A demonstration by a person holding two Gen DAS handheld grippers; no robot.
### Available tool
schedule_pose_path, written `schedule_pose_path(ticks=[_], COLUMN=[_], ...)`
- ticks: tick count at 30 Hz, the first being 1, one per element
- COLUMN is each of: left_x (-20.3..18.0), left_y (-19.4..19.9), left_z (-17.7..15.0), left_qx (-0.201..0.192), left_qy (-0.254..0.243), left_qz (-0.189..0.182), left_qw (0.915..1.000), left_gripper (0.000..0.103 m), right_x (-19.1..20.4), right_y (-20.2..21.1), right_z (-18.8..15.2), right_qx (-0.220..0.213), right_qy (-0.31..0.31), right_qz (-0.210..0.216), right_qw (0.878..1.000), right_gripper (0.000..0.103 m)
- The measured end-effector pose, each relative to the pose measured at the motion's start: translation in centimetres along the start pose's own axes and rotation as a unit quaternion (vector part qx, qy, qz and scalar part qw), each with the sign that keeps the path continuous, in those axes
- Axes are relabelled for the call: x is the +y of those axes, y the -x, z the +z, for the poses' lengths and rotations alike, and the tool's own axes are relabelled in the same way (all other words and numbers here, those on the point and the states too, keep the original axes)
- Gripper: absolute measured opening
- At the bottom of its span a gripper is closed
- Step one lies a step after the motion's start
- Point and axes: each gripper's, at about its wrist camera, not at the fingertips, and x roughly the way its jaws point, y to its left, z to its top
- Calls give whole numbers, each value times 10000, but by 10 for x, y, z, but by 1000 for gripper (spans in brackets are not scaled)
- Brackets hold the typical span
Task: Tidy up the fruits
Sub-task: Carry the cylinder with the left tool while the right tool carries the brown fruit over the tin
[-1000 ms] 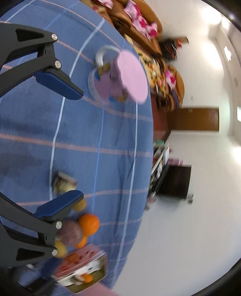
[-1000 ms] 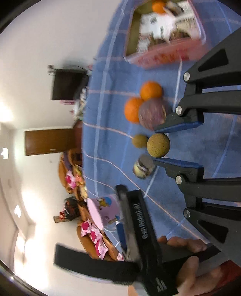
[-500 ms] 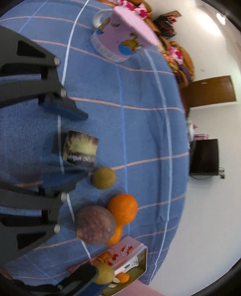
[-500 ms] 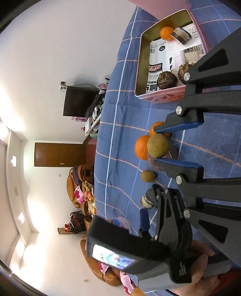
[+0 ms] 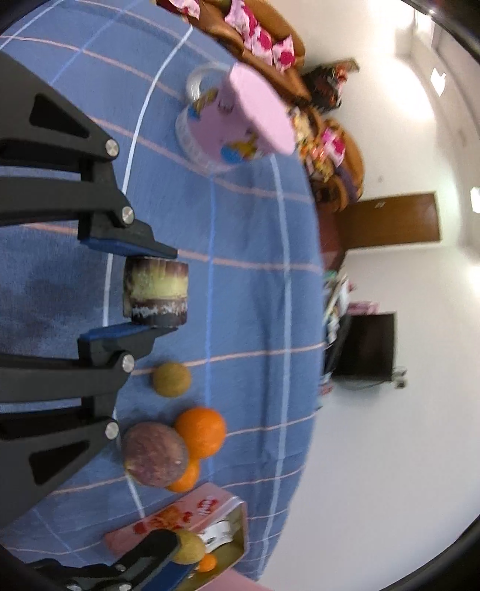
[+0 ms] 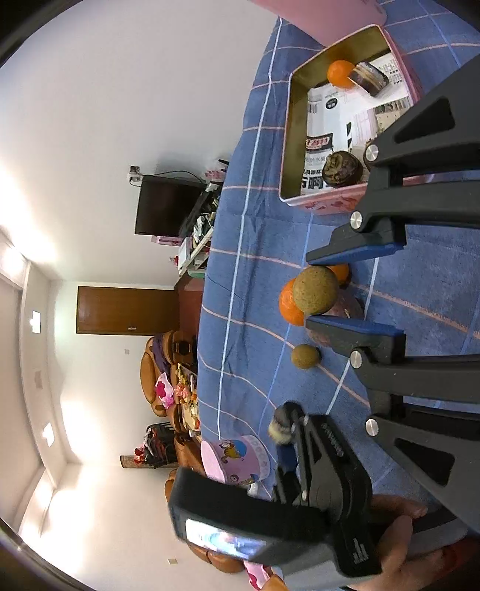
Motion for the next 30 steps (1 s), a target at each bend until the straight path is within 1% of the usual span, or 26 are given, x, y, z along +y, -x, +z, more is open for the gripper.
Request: schedule_pose_path(ticks=[4, 10, 14, 22, 30], left_x=[-3, -23, -36, -72, -114], left_y=[18, 34, 40, 43, 48], left_z=[-3, -6, -9, -10, -11], left_qx=[-405, -781, -872, -1001, -1076], left_qy=[240, 147, 176, 130, -139], left_qz=[91, 270, 246, 207, 155], left_qw=[9988, 9965, 9957, 9947, 9940], left_gripper=[33, 33, 33, 33, 33], right_x=[-2, -13, -22, -52, -85], right_y=[6, 9, 12, 16, 21], right_z=[1, 2, -1, -5, -8], right_qx=[-129, -173, -181, -153, -158], right_qy=[41, -59, -60, -132, -248], right_qz=[-58, -96, -162, -316, -460], right_qw=[9999, 9998, 9997, 9993, 9985], right_gripper=[29, 30, 30, 30, 30])
